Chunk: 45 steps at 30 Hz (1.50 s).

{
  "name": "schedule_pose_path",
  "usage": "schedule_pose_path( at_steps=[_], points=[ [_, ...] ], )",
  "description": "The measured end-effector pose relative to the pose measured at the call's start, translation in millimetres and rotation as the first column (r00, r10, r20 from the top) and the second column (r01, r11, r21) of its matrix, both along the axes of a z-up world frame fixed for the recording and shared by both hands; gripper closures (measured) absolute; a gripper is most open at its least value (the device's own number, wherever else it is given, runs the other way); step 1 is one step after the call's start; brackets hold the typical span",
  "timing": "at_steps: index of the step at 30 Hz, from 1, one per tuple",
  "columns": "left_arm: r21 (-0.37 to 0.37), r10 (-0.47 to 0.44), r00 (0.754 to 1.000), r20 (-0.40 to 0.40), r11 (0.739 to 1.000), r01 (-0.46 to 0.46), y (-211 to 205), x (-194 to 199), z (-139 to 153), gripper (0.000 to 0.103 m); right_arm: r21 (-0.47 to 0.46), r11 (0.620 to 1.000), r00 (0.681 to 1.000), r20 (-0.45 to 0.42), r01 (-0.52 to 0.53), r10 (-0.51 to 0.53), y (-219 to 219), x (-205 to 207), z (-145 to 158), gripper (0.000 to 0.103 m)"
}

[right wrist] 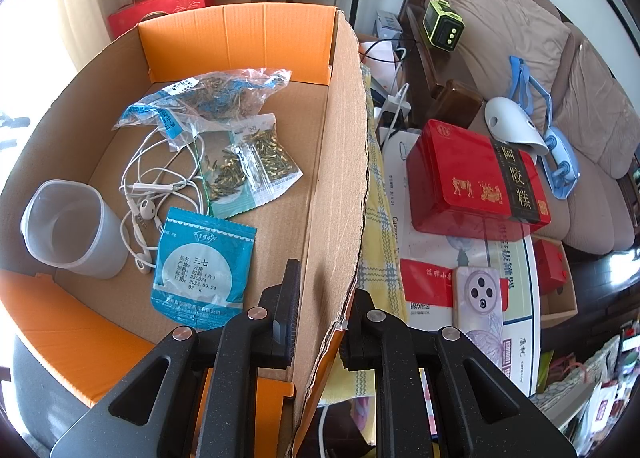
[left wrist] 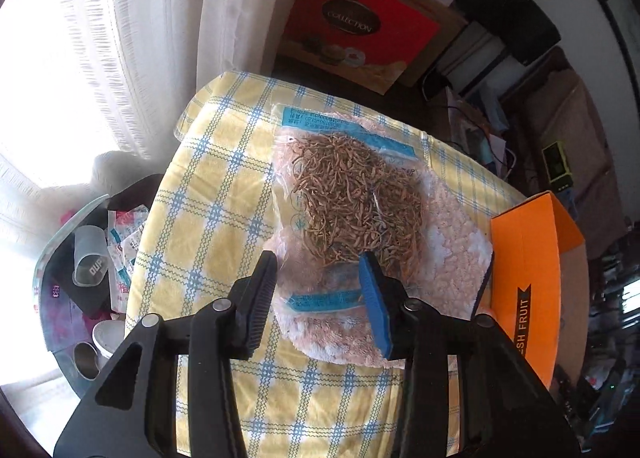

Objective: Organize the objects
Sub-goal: 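Grasp the large bag of dried herbs on the pink oven mitt with the left gripper, then carry the large herb bag into the box and open the left gripper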

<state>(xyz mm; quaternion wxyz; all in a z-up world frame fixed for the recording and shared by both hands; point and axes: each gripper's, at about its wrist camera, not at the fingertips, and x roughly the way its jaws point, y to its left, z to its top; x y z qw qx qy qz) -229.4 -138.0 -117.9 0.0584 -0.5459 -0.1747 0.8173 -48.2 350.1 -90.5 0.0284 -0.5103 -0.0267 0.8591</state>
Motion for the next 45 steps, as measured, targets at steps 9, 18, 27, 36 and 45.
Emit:
schedule_pose_path(
  at_steps=[9,18,27,36,45],
  points=[
    [-0.025,-0.029,0.998,-0.049,0.999,0.028,9,8,24,0.099,0.003,1.0,1.0,0.003,0.001,-0.001,1,0,-1,0.087],
    [0.055,-0.07,0.983,-0.17,0.995,0.08,28,19,77,0.101,0.003,1.0,1.0,0.005,0.0,0.0,1,0,-1,0.087],
    [0.11,-0.155,0.947,-0.281,0.975,0.193,67,34,134,0.102,-0.003,1.0,1.0,0.01,0.004,-0.004,1,0,-2,0.087],
    [0.146,-0.264,0.887,-0.378,0.93,0.338,114,58,185,0.102,-0.001,1.0,1.0,0.012,0.004,-0.004,0,0,-2,0.087],
    [0.096,-0.392,0.833,-0.391,0.883,0.46,175,74,205,0.102,0.002,1.0,1.0,0.014,0.003,-0.003,0,-1,-2,0.087]
  ],
)
